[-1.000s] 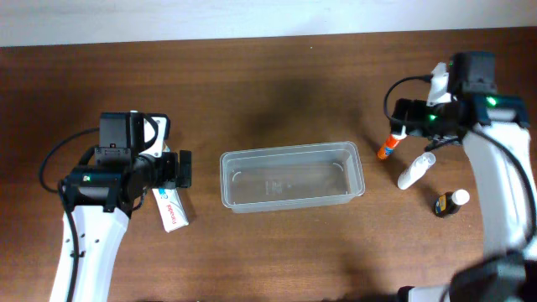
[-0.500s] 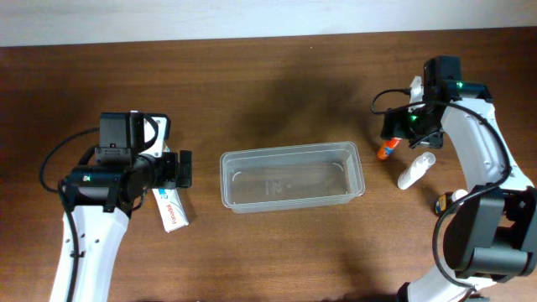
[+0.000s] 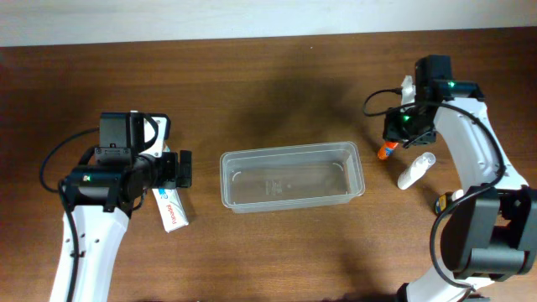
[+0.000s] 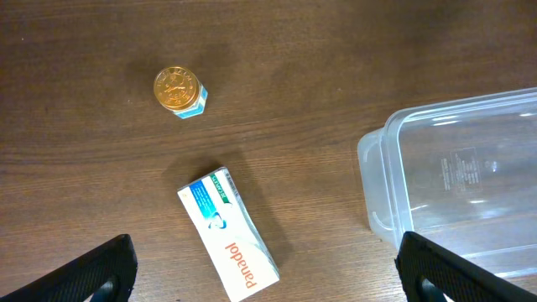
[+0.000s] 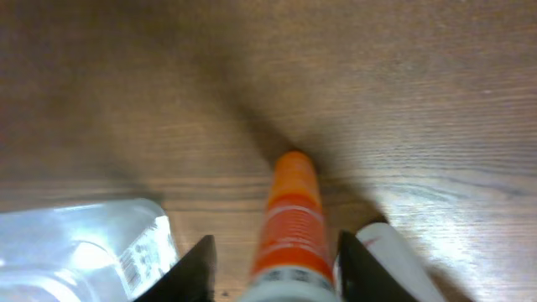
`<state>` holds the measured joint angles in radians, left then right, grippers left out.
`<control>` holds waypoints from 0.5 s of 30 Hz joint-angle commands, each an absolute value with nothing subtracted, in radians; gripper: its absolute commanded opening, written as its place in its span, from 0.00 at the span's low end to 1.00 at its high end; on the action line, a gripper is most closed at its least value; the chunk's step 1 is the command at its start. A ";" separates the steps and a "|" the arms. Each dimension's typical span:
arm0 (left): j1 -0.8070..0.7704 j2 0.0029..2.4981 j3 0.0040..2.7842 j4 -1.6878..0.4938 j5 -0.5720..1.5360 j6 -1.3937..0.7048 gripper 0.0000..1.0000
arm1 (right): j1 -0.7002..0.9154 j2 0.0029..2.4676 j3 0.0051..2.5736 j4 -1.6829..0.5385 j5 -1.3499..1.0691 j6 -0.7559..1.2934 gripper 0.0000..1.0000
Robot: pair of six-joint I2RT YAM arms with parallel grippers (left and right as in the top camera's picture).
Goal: Pack container
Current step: 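Grasp the orange effervescent tablet tube with the right gripper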
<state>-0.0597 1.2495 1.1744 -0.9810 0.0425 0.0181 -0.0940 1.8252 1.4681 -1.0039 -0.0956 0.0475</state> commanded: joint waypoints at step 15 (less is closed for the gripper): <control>-0.063 1.251 1.194 -0.981 0.057 0.012 0.99 | -0.067 1.819 1.493 -1.027 -0.100 0.035 0.14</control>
